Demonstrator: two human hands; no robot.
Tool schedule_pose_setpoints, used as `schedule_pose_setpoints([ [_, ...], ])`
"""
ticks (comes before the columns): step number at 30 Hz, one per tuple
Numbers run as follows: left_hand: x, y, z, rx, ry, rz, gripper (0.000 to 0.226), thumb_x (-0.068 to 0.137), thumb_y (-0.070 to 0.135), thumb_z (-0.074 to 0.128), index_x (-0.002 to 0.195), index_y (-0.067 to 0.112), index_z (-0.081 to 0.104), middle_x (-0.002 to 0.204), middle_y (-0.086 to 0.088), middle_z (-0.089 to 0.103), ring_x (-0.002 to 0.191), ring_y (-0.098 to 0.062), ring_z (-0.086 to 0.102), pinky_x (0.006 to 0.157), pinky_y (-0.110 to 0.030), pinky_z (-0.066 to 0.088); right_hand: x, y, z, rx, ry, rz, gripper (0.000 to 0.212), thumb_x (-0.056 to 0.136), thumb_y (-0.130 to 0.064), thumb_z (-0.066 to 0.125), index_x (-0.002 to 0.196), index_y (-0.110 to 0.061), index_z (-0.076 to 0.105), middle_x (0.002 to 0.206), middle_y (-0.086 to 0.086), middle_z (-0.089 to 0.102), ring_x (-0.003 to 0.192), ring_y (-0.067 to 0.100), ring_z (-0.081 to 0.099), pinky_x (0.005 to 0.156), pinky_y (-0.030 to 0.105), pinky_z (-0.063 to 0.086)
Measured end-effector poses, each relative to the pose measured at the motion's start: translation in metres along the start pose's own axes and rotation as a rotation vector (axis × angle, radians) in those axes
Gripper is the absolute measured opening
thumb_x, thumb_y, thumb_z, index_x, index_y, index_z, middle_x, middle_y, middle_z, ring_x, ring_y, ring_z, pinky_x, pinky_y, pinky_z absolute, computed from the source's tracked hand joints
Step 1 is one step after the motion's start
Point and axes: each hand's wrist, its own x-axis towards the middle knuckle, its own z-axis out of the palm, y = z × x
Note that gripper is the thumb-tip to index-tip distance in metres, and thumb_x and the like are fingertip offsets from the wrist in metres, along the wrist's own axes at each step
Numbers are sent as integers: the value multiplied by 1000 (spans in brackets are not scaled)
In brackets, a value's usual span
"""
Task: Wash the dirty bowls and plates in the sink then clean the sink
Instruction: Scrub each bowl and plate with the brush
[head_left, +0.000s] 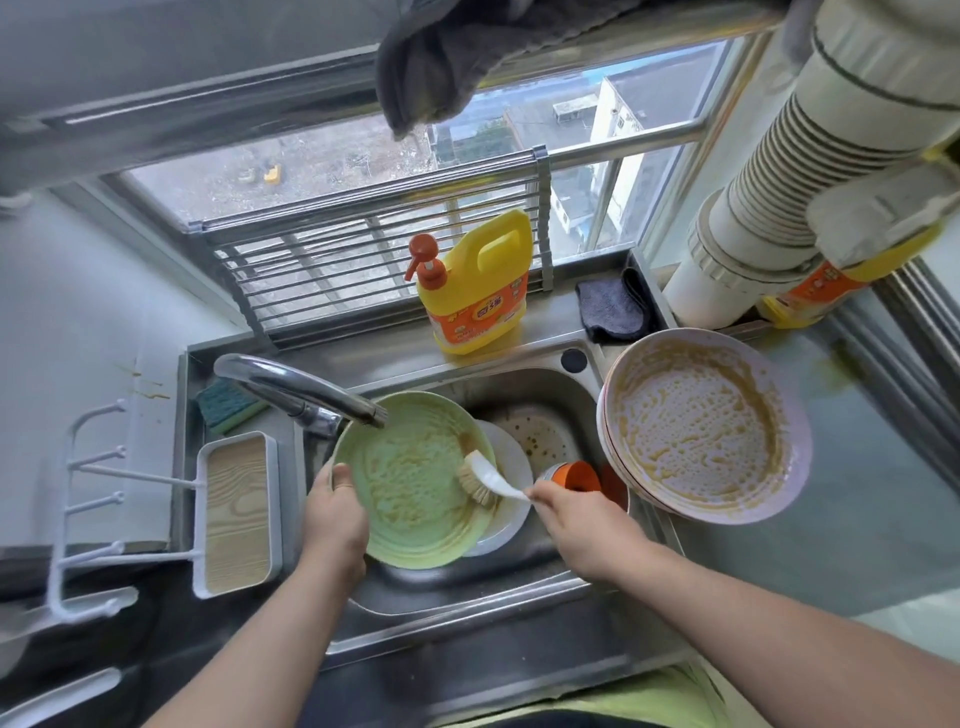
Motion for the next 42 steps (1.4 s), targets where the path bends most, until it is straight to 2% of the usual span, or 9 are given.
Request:
schedule_pose_setpoints([
  [4,-17,3,17,34,-100,52,36,114,41,36,133,32,65,119,2,73,112,-19,67,101,-44,54,21,-44,18,79,152,-43,24,111,-30,29,128,-39,42,99,11,70,89,37,66,73,45,54],
  [8,-15,2,28,-17,-39,-10,41,110,51,34,128,27,62,116,-6,72,108,-27,69,99,-49,56,-7,-87,57,171,39,-197,21,110,-37,32,128,-36,44,102,19,69,92,42,65,74,44,49],
  [12,13,-5,11,7,0,-21,48,104,56,36,134,27,59,123,-3,72,117,-28,67,107,-53,52,-35,-28,50,-54,-73,-135,22,109,-34,33,130,-41,37,98,21,68,89,46,65,72,48,53],
  [16,-12,12,11,22,-114,-8,39,114,42,34,127,23,66,114,1,73,110,-19,67,94,-39,53,4,-6,13,-112,82,4,43,102,-12,36,133,-41,33,84,12,63,80,38,66,71,48,59],
  [22,-32,32,33,-149,-160,-42,37,114,44,33,113,24,64,115,-13,74,108,-30,71,94,-49,60,-9,-75,12,134,166,-281,29,109,-47,40,136,-48,30,96,11,72,90,38,66,72,41,48],
  [28,-49,57,60,-188,-315,2,37,115,43,32,111,29,66,112,-3,76,105,-21,72,85,-39,58,-40,18,-48,65,719,-203,21,98,-40,64,116,-34,54,71,0,66,69,38,66,54,38,42],
  [35,-107,77,163,100,-573,115,9,108,37,45,111,32,51,114,-7,65,108,-29,64,100,-56,54,-59,118,-103,176,715,153,15,101,-28,60,114,-31,53,91,6,69,80,39,60,65,41,43],
  [39,-119,89,205,557,-630,498,32,91,17,47,123,20,54,113,-6,59,103,-28,59,84,-39,48,-69,156,-125,52,636,304,13,105,-30,50,118,-26,51,89,8,63,74,33,49,64,40,36],
  [42,-117,90,216,768,-671,684,36,101,22,48,137,21,52,118,-6,56,106,-26,56,83,-34,41,-62,172,-129,4,579,360,9,107,-32,44,112,-25,46,94,15,65,75,35,49,64,43,38],
])
